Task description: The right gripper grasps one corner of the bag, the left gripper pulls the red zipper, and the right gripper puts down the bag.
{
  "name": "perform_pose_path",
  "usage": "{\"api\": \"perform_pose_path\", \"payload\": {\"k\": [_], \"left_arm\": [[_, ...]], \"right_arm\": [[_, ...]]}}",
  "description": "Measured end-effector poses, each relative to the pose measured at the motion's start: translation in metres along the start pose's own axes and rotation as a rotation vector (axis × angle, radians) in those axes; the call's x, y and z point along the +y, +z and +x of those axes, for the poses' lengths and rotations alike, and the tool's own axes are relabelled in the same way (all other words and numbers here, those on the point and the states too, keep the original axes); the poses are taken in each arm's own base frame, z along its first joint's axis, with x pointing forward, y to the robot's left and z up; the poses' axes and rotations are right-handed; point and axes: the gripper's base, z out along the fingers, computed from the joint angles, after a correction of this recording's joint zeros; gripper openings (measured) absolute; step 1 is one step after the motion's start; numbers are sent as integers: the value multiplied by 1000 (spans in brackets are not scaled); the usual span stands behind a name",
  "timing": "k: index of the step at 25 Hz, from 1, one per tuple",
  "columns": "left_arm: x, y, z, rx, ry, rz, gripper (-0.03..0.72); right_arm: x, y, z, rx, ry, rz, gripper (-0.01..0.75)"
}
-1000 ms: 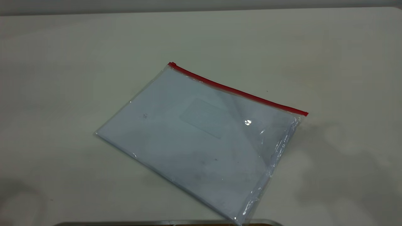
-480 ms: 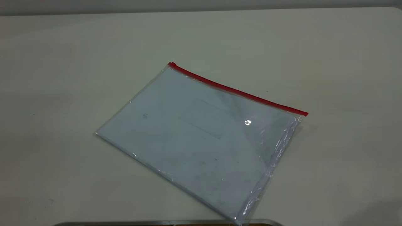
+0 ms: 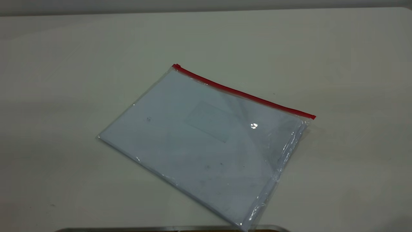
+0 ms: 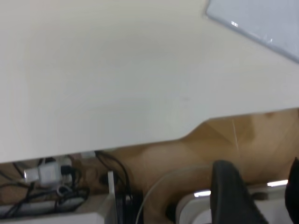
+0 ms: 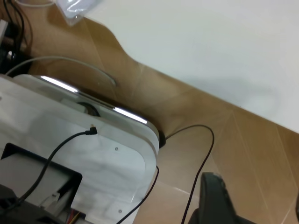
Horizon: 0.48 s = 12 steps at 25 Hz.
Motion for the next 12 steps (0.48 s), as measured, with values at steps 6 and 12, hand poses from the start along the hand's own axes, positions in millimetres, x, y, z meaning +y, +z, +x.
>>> {"api": "perform_pose_path", "payload": {"k": [6, 12], "left_arm": [[-2, -7, 8, -69, 8, -6, 357], [-2, -9, 11, -93, 11, -9, 357]], "right_arm": [[1, -6, 4, -45, -4, 0, 448], [-2, -18, 12, -143, 38, 14, 448]]}}
